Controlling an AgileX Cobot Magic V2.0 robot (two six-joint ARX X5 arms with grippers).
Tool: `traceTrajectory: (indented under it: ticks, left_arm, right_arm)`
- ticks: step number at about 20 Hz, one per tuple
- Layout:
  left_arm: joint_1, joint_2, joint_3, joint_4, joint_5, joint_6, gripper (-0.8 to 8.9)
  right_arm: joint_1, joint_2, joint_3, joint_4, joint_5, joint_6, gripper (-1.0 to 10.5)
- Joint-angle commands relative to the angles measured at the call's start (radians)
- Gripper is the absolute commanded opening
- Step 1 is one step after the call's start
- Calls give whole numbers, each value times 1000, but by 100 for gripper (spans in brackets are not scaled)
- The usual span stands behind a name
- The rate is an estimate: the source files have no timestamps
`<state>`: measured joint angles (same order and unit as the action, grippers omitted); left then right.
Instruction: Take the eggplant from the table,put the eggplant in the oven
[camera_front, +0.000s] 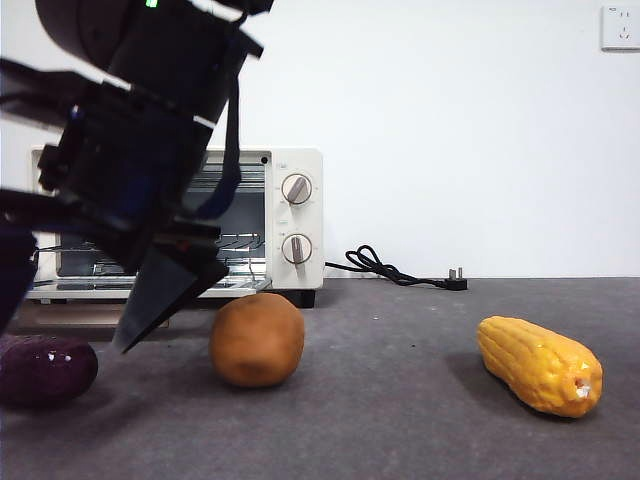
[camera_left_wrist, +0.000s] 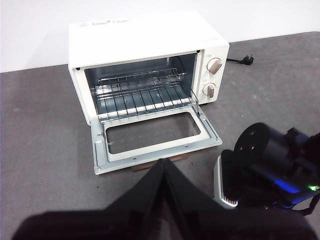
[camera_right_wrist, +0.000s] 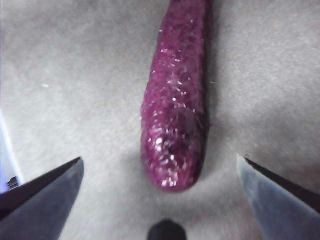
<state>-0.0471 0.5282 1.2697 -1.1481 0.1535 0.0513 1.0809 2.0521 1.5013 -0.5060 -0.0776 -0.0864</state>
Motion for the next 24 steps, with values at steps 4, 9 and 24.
traceTrajectory:
  ticks: [4, 9, 24]
  left_arm:
    - [2, -3, -6, 2, 6, -3, -6]
    - [2, -4, -6, -3, 6, -3, -6]
    - [2, -4, -6, -14, 6, 7, -6]
  right_arm:
    - [5, 48, 1, 34, 16, 32, 331]
    - [5, 53, 1, 42, 26, 34, 85]
    - [6, 11, 151, -143, -64, 109, -12]
